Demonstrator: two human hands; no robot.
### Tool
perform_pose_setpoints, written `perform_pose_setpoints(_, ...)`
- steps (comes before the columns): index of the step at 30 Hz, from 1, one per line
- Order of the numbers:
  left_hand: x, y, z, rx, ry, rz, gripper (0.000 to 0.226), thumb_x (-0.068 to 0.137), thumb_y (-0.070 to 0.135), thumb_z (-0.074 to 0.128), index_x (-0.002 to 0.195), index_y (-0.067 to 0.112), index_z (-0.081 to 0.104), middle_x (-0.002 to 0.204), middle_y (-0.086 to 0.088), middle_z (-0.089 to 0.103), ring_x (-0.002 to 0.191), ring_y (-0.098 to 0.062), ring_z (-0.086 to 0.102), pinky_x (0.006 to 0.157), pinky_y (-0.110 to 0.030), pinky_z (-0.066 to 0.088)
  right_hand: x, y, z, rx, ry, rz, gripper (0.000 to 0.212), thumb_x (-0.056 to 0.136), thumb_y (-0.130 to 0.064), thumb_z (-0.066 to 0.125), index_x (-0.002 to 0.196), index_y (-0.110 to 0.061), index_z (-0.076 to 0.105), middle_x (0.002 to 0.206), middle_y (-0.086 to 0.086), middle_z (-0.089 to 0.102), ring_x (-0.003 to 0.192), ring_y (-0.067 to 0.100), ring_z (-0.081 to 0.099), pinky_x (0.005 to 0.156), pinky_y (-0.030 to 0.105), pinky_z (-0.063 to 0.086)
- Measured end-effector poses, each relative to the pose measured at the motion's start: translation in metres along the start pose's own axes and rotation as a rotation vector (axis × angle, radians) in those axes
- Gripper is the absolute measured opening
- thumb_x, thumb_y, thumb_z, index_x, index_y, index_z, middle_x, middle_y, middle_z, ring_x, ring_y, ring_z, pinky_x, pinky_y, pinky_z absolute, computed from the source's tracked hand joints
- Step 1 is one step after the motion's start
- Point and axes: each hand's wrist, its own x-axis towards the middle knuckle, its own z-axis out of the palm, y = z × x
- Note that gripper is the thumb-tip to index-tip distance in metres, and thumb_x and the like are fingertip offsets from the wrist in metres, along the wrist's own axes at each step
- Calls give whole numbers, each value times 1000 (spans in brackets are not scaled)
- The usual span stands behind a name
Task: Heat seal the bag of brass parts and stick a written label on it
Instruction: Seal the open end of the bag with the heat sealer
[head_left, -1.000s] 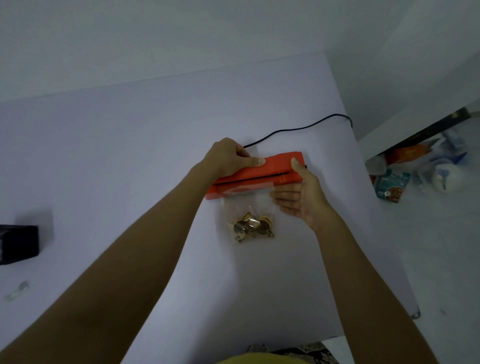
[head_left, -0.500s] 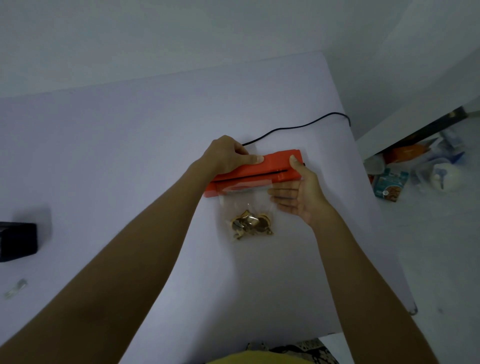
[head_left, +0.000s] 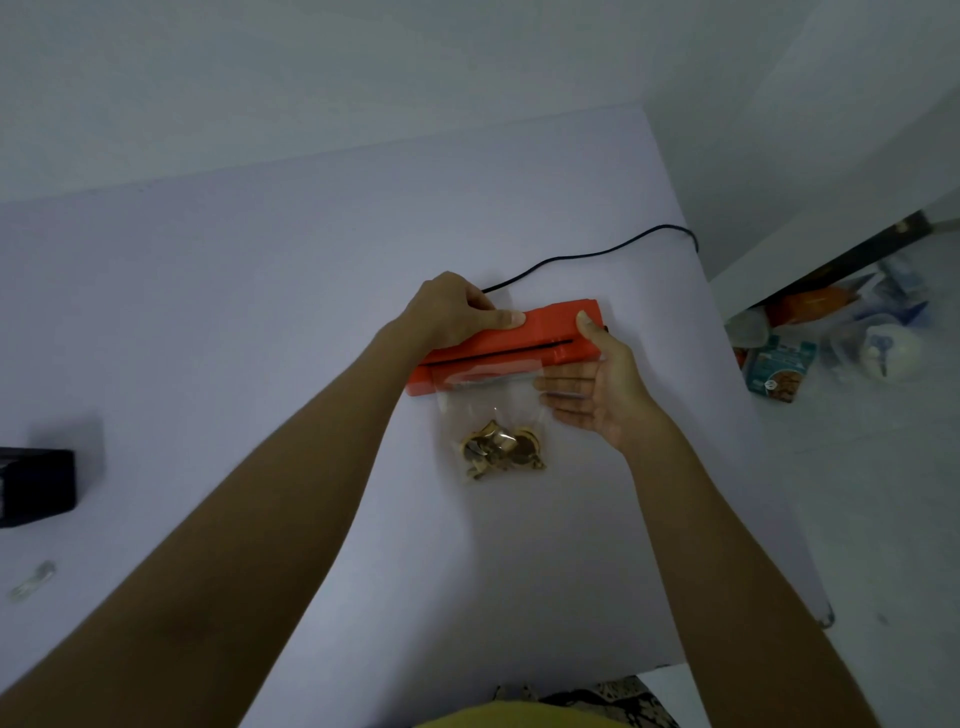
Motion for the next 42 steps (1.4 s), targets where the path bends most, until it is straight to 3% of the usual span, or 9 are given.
perform_pose_setpoints(8, 0, 0, 1, 12, 9, 15, 53, 73, 62, 68, 105, 20, 72, 97, 6, 62, 89, -11, 53, 76, -26, 39, 0, 0, -1, -11, -6, -23, 78, 74, -75, 54, 111, -8, 66, 93, 10, 77, 96, 32, 70, 94, 45, 50)
perform_pose_setpoints(14, -3, -2, 2, 42, 15, 91, 52, 77, 60, 64, 111, 22, 69, 107, 6, 65, 93, -9, 55, 74, -19, 38, -2, 9, 1, -28, -15, -60, 82, 70, -80, 52, 109, -10, 68, 97, 6, 77, 100, 24, 68, 91, 42, 50)
perform_pose_setpoints(17, -8, -5, 9, 75, 82, 157, 50, 81, 57, 62, 116, 23, 65, 115, 4, 65, 101, -11, 58, 83, -24, 42, -5, 20, 2, -53, -33, -149, 68, 72, -70, 58, 110, -14, 68, 102, 0, 76, 106, 17, 66, 93, 37, 49)
perform_pose_setpoints(20, -14, -5, 14, 100, 153, 236, 42, 85, 50, 61, 118, 24, 64, 116, 3, 63, 105, -13, 56, 89, -29, 45, -7, 29, 5, -113, -44, -238, 35, 83, -45, 68, 106, -19, 70, 102, -5, 75, 107, 13, 65, 96, 35, 48)
perform_pose_setpoints(23, -21, 2, 15, 162, 203, 348, 36, 90, 40, 59, 121, 21, 62, 115, 1, 63, 104, -15, 57, 89, -30, 45, -7, 29, 11, -141, -10, -286, 19, 87, -35, 67, 99, -21, 72, 98, -6, 76, 101, 8, 67, 86, 30, 48)
perform_pose_setpoints(28, -32, 9, 13, 277, 222, 484, 37, 93, 42, 53, 119, 19, 63, 106, -1, 64, 96, -17, 57, 81, -26, 41, -7, 25, 17, -118, 17, -319, 12, 90, -30, 65, 95, -22, 72, 96, -6, 76, 97, 5, 67, 77, 25, 45)
perform_pose_setpoints(35, -49, 10, 0, 277, 281, 515, 65, 77, 66, 59, 124, 22, 60, 107, 2, 65, 97, -14, 56, 81, -23, 38, -7, 24, 21, -107, 53, -315, 10, 91, -26, 64, 94, -21, 72, 95, -6, 75, 95, 4, 65, 75, 22, 44)
perform_pose_setpoints(42, -77, 4, -17, 213, 436, 548, 56, 79, 49, 63, 122, 13, 61, 110, -3, 67, 99, -18, 60, 85, -24, 39, -7, 24, 25, -55, 77, -307, 6, 90, -23, 66, 88, -21, 71, 92, -5, 75, 85, -1, 65, 71, 20, 43)
